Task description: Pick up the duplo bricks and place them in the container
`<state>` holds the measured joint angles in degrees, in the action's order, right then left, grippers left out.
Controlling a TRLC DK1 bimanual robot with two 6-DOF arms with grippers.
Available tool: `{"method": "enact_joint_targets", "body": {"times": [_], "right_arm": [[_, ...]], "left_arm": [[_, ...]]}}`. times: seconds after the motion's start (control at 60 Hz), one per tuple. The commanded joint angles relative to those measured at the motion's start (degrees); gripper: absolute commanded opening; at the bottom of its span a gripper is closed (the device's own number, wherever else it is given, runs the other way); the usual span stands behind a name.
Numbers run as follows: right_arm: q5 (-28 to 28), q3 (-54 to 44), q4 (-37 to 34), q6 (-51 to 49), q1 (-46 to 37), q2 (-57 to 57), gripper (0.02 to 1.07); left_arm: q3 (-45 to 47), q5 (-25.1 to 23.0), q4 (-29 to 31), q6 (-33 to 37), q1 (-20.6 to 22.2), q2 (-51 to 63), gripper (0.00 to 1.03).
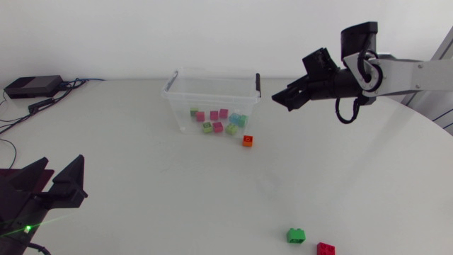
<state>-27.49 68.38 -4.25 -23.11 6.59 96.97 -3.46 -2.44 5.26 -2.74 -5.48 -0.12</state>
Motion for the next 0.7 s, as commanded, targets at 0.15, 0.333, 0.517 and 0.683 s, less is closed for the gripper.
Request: {"method": "enact_joint_targets", "body": {"times": [0.15,0.333,0.517,0.683], "right_arm": [[-3.6,-3.9,0.1,-6.1,1.1,6.2,0.92],[-3.8,-2.7,-0.7,-10.7,5.1,15.1,0.92],[-3.8,-1.0,-0.1,-13.0,6.2,20.0,0.92],[-3.8,1.7,0.6,-14.9,6.1,24.1,0.92]], "left_arm": [[1.2,0.6,-0.6,0.8,-0.2,-0.5,0.98],[1.2,0.6,-0.5,0.8,-0.2,-0.5,0.98],[1.2,0.6,-0.5,0.8,-0.2,-0.5,0.98],[1.2,0.6,-0.5,0.8,-0.2,-0.5,0.98]]}}
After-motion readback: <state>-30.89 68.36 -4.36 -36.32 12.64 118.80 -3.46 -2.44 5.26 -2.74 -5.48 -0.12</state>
